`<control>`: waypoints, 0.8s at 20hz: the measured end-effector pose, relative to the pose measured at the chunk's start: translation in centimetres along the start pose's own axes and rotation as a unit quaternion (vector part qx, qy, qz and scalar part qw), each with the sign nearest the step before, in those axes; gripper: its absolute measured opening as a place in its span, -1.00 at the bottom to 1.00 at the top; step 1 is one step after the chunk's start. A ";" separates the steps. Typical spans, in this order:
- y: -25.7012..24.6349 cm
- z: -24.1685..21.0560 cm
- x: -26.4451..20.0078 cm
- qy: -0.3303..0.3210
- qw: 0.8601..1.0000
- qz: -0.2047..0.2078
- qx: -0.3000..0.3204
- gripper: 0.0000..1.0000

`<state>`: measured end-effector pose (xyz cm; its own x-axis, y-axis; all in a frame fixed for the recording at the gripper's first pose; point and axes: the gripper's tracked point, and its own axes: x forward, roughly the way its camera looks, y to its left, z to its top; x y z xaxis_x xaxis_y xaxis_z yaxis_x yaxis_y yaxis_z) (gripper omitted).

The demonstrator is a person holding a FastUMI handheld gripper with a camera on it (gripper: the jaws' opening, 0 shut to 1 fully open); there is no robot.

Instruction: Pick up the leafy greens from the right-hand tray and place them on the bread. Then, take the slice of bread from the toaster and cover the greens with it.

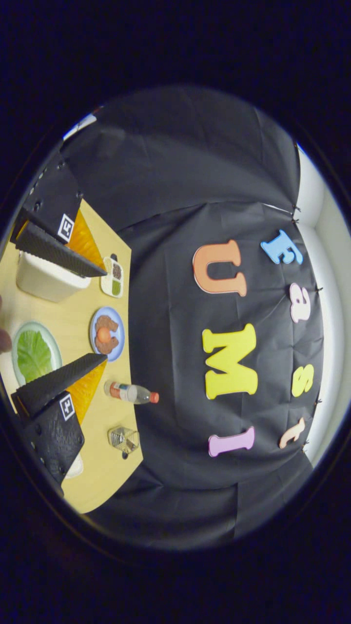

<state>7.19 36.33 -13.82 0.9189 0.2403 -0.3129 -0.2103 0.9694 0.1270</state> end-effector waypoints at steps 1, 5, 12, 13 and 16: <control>1.8 -0.4 0.2 0.004 1.000 0.006 0.005 0.93; 7.1 -2.4 1.8 0.020 1.000 0.017 -0.008 0.93; 9.8 -7.8 6.5 0.066 0.997 -0.006 -0.032 0.88; 9.9 -8.5 6.9 0.072 0.997 -0.008 -0.036 0.86; 9.9 -10.0 7.7 0.088 0.995 -0.013 -0.044 0.66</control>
<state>8.86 48.29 -24.37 0.8536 0.2130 -0.4754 -0.2230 0.9741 0.0359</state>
